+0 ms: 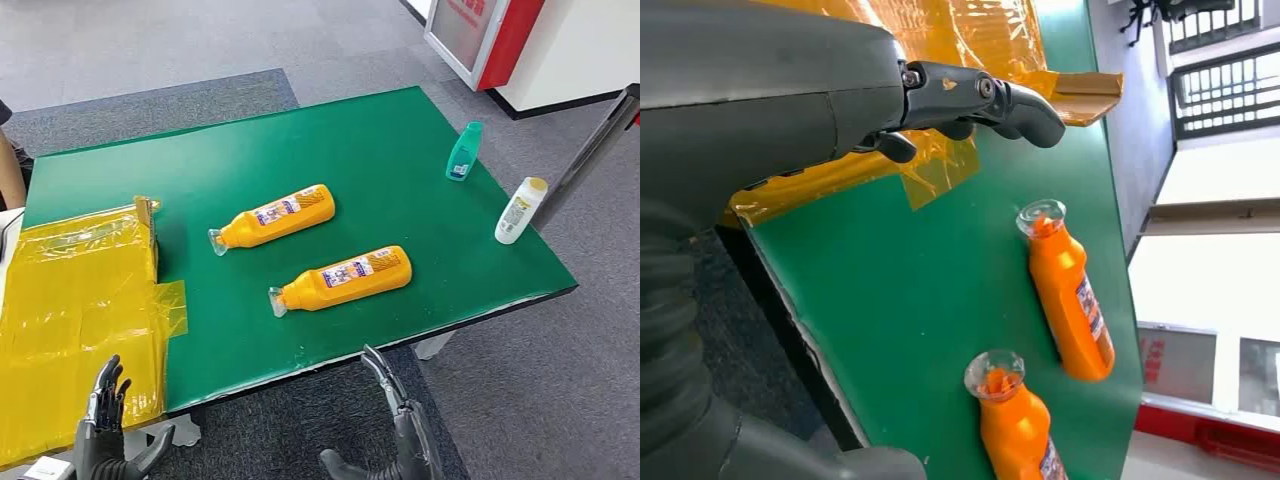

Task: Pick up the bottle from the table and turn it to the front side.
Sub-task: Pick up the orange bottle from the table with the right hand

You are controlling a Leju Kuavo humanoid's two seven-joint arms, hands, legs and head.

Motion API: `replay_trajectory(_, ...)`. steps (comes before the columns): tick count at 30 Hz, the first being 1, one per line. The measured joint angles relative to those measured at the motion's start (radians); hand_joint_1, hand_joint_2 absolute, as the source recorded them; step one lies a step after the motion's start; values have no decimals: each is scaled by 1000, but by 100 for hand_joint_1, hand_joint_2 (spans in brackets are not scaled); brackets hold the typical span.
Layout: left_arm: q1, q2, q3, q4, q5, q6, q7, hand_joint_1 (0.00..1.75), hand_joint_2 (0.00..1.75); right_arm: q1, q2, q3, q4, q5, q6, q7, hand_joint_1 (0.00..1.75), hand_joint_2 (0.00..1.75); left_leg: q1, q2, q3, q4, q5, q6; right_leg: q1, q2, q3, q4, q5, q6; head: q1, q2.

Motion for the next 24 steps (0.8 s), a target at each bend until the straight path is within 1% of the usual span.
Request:
replay_trajectory(16,-1,-7,12,0,-11,-2,-4,0,175,2,0,-7,-2,3,15,7,0,175,0,0,0,0,0,0,0,0,0,0,0,0,0,0)
replay_trajectory(20,-4,-8,17,0,-13,-5,-3,0,175,1,1,-21,-2,61,40,64,0,175,0,0,0,0,0,0,0,0,0,0,0,0,0,0)
replay_trajectory(22,-10,-7,19,1,-13,-6,-3,0,175,-3,6,-46,-10,125,85,112,0,175,0,0,0,0,0,0,0,0,0,0,0,0,0,0)
replay_trajectory(24,-19,-4,20,3,-13,-5,-3,0,175,-9,16,-84,-29,186,151,155,0,175,0,0,0,0,0,0,0,0,0,0,0,0,0,0)
